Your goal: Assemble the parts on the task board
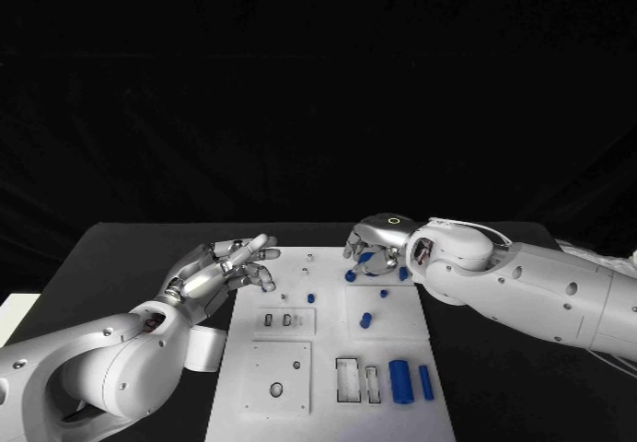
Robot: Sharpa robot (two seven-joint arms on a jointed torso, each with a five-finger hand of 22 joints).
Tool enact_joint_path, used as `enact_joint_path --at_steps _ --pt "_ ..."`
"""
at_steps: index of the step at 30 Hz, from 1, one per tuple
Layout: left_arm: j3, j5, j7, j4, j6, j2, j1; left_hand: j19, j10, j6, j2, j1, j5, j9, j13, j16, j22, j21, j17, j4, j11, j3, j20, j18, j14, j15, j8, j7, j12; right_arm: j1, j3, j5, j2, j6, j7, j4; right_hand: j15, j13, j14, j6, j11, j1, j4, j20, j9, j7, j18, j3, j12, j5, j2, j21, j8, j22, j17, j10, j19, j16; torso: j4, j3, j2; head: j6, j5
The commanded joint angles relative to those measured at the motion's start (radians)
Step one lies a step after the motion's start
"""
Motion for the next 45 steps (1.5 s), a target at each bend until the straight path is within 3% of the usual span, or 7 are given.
enact_joint_path --at_steps 1,17,21,24,33,38,45 --pt "0.001 0.008 0.004 0.002 0.019 -0.001 0.002 -0.007 -0.007 -0.008 0.002 -0.01 -0.004 -0.002 -0.002 -0.005 -0.001 -0.007 -0.002 -0.006 0.001 0.002 0.001 0.011 -0.007 0.0 -0.004 -0.001 -0.004 -0.002 0.0 -0.046 0.005 0.056 -0.014 -0.002 0.005 0.0 0.028 0.01 -0.001 0.004 -0.001 0.0 0.001 0.0 -0.02 0.008 -0.006 -0.006 -0.009 0.006 -0.002 0.002 0.0 -0.005 -0.01 0.005 0.0014 -0.0017 0.009 0.001 -0.001" --pt "0.001 0.013 0.002 0.0 0.018 -0.002 0.002 -0.02 -0.018 -0.014 0.004 -0.014 -0.004 -0.001 -0.005 -0.021 -0.011 -0.019 -0.014 -0.006 0.006 0.001 0.007 0.011 -0.022 0.006 -0.002 0.004 -0.003 -0.01 -0.001 -0.063 0.021 0.091 -0.019 -0.018 0.006 -0.004 0.026 0.015 0.0 0.007 0.007 0.003 0.002 -0.001 -0.02 0.017 -0.006 -0.011 -0.006 0.014 -0.002 0.008 0.006 -0.013 -0.015 0.01 0.0059 -0.0045 0.026 0.003 -0.005" --pt "0.001 0.014 0.001 -0.001 0.017 -0.001 0.002 -0.021 -0.019 -0.014 0.004 -0.014 -0.004 -0.001 -0.005 -0.022 -0.012 -0.02 -0.015 -0.006 0.007 0.001 0.007 0.011 -0.023 0.006 -0.002 0.004 -0.003 -0.011 -0.001 -0.065 0.024 0.096 -0.02 -0.018 0.006 -0.006 0.026 0.02 -0.001 0.01 0.014 0.005 0.003 -0.003 -0.02 0.028 -0.005 -0.016 0.003 0.019 -0.002 0.012 0.008 -0.01 -0.019 0.011 0.008 -0.0058 0.027 0.003 -0.005" --pt "0.001 0.014 -0.001 -0.002 0.016 -0.001 0.002 -0.022 -0.02 -0.015 0.004 -0.014 -0.004 -0.001 -0.005 -0.023 -0.013 -0.021 -0.016 -0.007 0.007 0.001 0.008 0.011 -0.024 0.006 -0.002 0.005 -0.003 -0.012 -0.001 -0.066 0.026 0.095 -0.018 -0.019 0.005 -0.008 0.025 0.025 -0.002 0.014 0.025 0.005 0.004 -0.004 -0.019 0.048 -0.005 -0.054 0.013 0.026 -0.002 0.017 0.011 -0.006 -0.024 0.013 0.0077 -0.0064 0.03 0.003 -0.004" --pt "0.001 0.014 -0.008 -0.004 0.013 -0.001 0.002 -0.023 -0.023 -0.017 0.005 -0.012 -0.004 -0.001 -0.006 -0.025 -0.014 -0.023 -0.017 -0.008 0.008 0.003 0.008 0.011 -0.025 0.007 -0.003 0.006 -0.003 -0.013 -0.001 -0.066 0.027 0.081 -0.013 -0.02 0.003 -0.009 0.026 0.042 -0.006 0.009 0.054 0.005 0.008 -0.008 -0.02 0.081 -0.003 -0.067 0.029 0.04 0.002 0.032 0.024 0.009 -0.027 0.022 0.009 -0.0083 0.034 0.006 -0.004" --pt "0.001 0.014 -0.013 -0.006 0.012 -0.001 0.002 -0.024 -0.025 -0.019 0.008 -0.01 -0.003 -0.002 -0.006 -0.026 -0.015 -0.024 -0.019 -0.009 0.008 0.005 0.009 0.012 -0.025 0.007 -0.003 0.007 -0.003 -0.014 -0.001 -0.065 0.025 0.026 -0.01 -0.015 -0.005 -0.006 0.029 0.068 -0.016 0.006 0.09 -0.002 0.016 -0.02 -0.023 0.107 0.002 -0.077 0.052 0.056 0.011 0.052 0.04 0.04 -0.024 0.032 0.0104 -0.009 0.037 0.009 -0.005" --pt "0.001 0.014 -0.019 -0.01 0.014 -0.001 0.002 -0.024 -0.027 -0.021 0.01 -0.005 -0.003 -0.002 -0.007 -0.027 -0.017 -0.025 -0.02 -0.013 0.009 0.008 0.01 0.012 -0.025 0.008 -0.003 0.007 -0.003 -0.012 0.004 -0.048 0.013 -0.079 -0.025 0.011 -0.01 -0.004 0.03 0.081 -0.023 0.009 0.113 -0.008 0.024 -0.027 -0.024 0.128 0.001 -0.1 0.051 0.064 0.014 0.06 0.044 0.06 -0.025 0.035 0.0127 -0.0116 0.039 0.014 -0.006"
